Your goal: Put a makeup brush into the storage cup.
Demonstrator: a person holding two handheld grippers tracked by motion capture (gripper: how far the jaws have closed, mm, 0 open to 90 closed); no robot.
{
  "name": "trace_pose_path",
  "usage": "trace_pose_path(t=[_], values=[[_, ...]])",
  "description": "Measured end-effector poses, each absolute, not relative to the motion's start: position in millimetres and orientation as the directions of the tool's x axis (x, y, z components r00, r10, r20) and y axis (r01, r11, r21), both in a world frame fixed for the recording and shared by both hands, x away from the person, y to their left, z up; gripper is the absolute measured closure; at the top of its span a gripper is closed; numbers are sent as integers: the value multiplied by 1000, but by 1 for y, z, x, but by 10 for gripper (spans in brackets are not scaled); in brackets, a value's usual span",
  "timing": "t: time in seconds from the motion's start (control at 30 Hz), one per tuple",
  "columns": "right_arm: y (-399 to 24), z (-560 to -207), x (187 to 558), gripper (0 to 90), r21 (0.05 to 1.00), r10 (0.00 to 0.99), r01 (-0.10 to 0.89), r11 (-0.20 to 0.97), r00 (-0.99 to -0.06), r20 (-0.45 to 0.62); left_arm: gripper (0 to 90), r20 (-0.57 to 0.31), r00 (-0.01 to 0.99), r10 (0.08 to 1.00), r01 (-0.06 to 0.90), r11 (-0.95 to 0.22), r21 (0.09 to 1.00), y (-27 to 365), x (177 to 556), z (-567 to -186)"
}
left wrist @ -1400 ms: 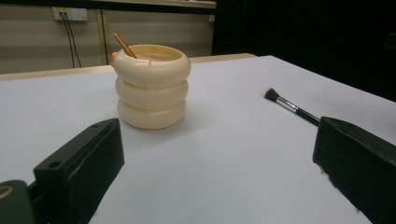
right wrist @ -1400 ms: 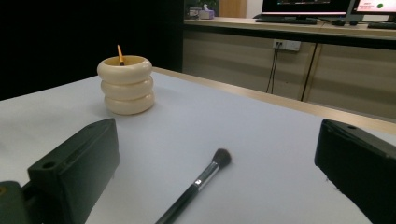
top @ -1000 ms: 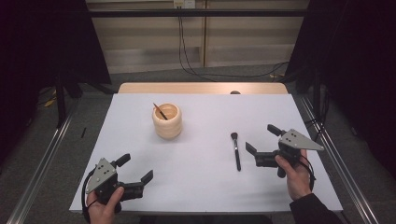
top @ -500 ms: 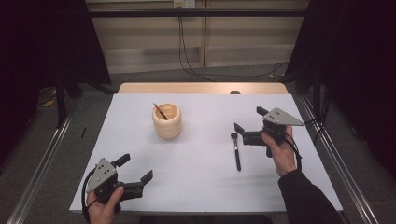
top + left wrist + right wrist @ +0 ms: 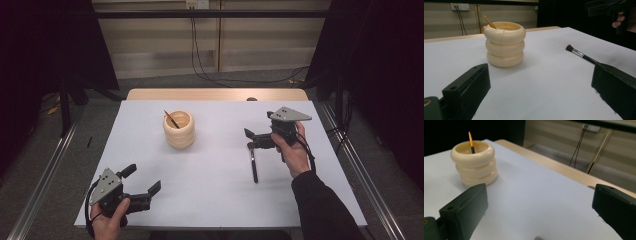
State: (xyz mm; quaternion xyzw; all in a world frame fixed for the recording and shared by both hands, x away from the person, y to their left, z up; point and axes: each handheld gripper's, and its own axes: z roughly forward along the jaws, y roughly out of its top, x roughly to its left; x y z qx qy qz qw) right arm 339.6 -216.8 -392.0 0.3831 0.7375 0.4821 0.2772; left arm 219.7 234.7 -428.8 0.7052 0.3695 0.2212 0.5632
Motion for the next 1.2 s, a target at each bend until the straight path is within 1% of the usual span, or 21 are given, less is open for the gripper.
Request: trace_pose_path(t=[0.07, 0.2, 0.33, 0.37, 0.4, 0.47, 0.53, 0.67, 0.73, 0.83, 0.87, 0.97, 1.03, 1.07, 1.2], values=[[-219, -392, 342, 0, 905, 825, 333, 265, -564, -34, 20, -102, 629, 771, 272, -94, 958, 235, 220, -429], [-220, -390, 348, 4, 870, 814, 408, 277, -581, 13, 20, -106, 630, 770, 271, -90, 958, 235, 220, -429], [-217, -388, 353, 21, 820, 820, 464, 336, -572, -12, 20, -107, 621, 776, 275, -88, 958, 236, 220, -429], [-216, -388, 354, 31, 811, 820, 478, 338, -572, -6, 20, -109, 626, 772, 273, -86, 958, 236, 220, -429], [-215, -389, 356, 18, 798, 806, 493, 348, -592, 14, 20, -108, 626, 772, 274, -87, 958, 236, 220, -429], [-213, -390, 357, 29, 774, 803, 512, 374, -596, 7, 21, -109, 626, 772, 273, -86, 958, 236, 220, -429], [-211, -393, 359, 30, 741, 796, 538, 401, -605, 9, 21, -102, 621, 777, 273, -93, 957, 235, 220, -429], [-208, -396, 364, 26, 675, 772, 589, 444, -634, 46, 23, -105, 623, 775, 275, -92, 957, 236, 221, -429], [-206, -397, 367, 28, 612, 768, 647, 456, -633, 97, 22, -108, 622, 775, 276, -89, 957, 236, 221, -429], [-203, -398, 370, 90, 552, 756, 673, 493, -645, 112, 22, -113, 622, 775, 278, -83, 957, 236, 221, -429], [-202, -398, 371, 97, 532, 749, 677, 508, -653, 116, 22, -114, 623, 774, 279, -84, 957, 236, 221, -430], [-197, -400, 374, 188, 475, 733, 685, 552, -671, 116, 22, -115, 623, 773, 280, -84, 956, 236, 221, -430], [-195, -403, 376, 202, 440, 737, 701, 561, -665, 121, 22, -114, 624, 773, 279, -84, 957, 236, 221, -430], [-194, -403, 376, 235, 414, 738, 707, 573, -665, 115, 22, -113, 627, 771, 277, -85, 957, 236, 221, -430], [-191, -409, 379, 267, 341, 739, 728, 594, -662, 126, 22, -107, 627, 771, 279, -94, 956, 236, 221, -430]])
